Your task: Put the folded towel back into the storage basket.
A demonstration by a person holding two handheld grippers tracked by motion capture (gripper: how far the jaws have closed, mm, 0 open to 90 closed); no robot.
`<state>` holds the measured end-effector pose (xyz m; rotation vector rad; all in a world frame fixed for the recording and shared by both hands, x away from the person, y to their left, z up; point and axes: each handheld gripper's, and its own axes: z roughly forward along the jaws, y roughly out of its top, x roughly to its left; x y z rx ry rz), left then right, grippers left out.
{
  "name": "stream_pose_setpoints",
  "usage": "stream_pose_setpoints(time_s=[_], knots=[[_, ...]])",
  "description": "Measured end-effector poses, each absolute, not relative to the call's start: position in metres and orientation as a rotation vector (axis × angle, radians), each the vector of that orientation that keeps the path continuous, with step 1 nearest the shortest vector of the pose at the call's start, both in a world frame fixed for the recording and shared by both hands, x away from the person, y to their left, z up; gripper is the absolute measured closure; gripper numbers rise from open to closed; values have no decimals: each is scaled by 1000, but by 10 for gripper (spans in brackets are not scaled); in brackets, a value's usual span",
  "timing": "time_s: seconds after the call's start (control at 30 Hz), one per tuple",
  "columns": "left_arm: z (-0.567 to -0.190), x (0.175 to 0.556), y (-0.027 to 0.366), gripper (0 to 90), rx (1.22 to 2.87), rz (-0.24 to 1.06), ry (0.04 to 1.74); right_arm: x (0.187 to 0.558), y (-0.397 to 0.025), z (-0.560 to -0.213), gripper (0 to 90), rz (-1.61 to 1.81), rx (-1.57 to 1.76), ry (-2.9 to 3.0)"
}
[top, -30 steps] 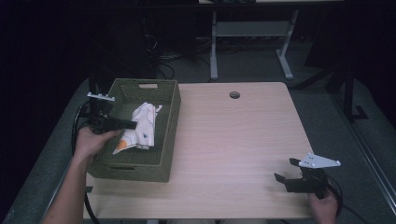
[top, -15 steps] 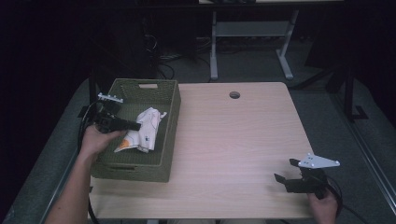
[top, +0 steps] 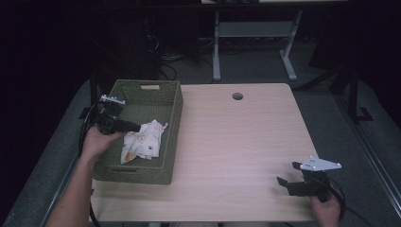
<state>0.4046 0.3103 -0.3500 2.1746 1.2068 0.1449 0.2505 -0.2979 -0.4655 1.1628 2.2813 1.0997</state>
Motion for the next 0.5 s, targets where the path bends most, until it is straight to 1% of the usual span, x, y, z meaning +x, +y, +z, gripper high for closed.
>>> stream_pose_setpoints(time_s=[0.37,0.5], knots=[[-349,397,308,661,2181,125,1189,249,-296,-464,138,1105,1155,2283],[-347,395,306,649,2150,110,1186,250,-296,-465,138,1101,1156,2284]])
